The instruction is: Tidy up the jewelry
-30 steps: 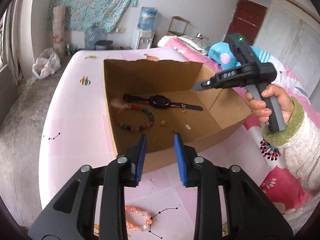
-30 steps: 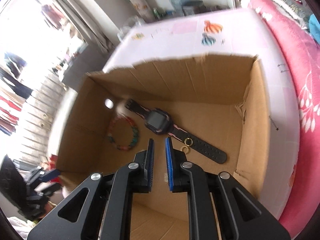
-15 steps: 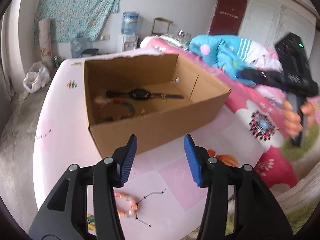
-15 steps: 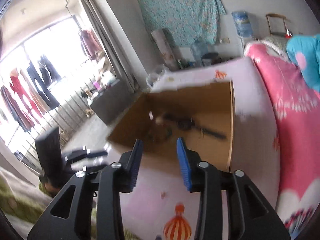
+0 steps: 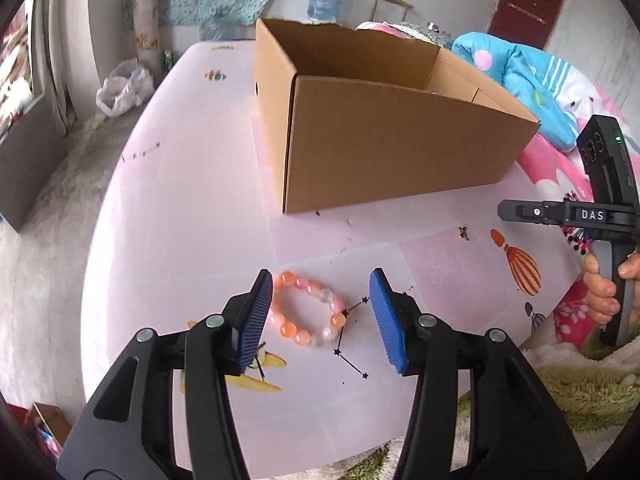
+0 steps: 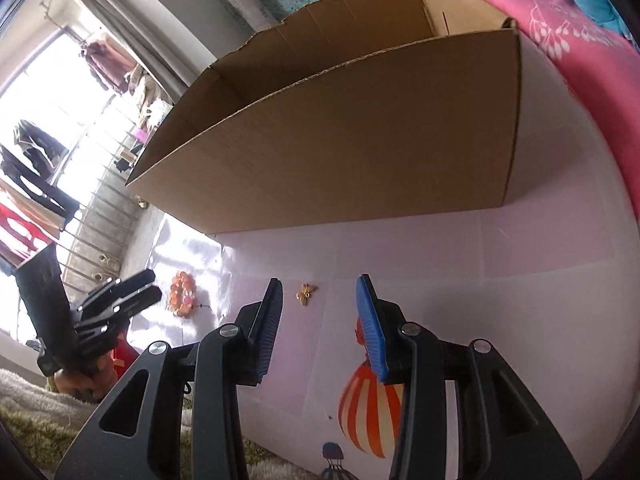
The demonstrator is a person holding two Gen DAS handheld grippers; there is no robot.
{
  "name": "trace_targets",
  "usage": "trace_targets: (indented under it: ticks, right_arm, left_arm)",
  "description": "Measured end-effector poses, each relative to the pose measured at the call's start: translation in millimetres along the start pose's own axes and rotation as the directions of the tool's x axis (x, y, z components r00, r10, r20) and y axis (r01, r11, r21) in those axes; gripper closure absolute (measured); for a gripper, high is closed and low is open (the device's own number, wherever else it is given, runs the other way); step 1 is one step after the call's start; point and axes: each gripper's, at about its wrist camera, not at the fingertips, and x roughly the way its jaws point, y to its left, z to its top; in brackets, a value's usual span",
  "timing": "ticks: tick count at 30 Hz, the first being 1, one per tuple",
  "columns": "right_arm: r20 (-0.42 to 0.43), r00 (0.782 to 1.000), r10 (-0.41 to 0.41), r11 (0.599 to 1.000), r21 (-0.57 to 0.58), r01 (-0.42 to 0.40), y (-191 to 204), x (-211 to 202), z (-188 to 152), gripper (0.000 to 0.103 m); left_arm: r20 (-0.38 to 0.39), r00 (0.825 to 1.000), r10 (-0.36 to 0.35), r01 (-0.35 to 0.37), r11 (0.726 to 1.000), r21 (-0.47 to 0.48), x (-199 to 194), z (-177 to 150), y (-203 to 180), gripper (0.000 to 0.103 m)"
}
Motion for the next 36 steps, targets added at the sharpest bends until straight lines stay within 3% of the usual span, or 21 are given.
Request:
trace_targets:
  ticks: [3,9,17,18,24,31,36]
  right_arm:
    - [-0.004,1.0,-0.004,1.0,0.017,0.004,-1,3,0,0.065]
    - [-0.013,1.0,-0.012,0.999,0.041,0.013,-1,5,-8,0.065]
    - [-0.024,1.0,-0.019,0.998,0.055,0.02,-4,8,-10,0.065]
    - [-0.023,1.0,-0.02,0.998,0.053,0.021,-4,7,-10,0.065]
    - [-0.005,0.999,-0.052,0.998,0.029,0.052,-2,2,-12,0.065]
    - [0.006,0.991,-0.132,0.977,-0.166,0.131,21,1,-16,0.065]
    - [-0.018,0.99,-0.139,0.939,-0.319,0.126,41,15,-17,0.065]
  left_arm:
    - [-0.017,0.999,-0.029,0.029,0.999,0.015,5,-3,-5,0.057]
    - [-0.108,0.993,0.043,-0.033,0.995,0.094,28,-10,-18,0.072]
    - [-0.087,0.99,0.111,-0.096,0.983,0.159,27,-13,-23,0.089]
    - [-0.087,0.99,0.11,-0.096,0.983,0.156,28,-13,-22,0.094]
    - [-0.083,0.996,0.034,-0.024,0.994,0.111,35,-3,-22,0.095]
    - [-0.067,0.997,-0.035,0.044,0.988,0.145,46,3,-47,0.095]
    - [-0.063,0.996,-0.061,0.069,0.989,0.134,45,1,-42,0.094]
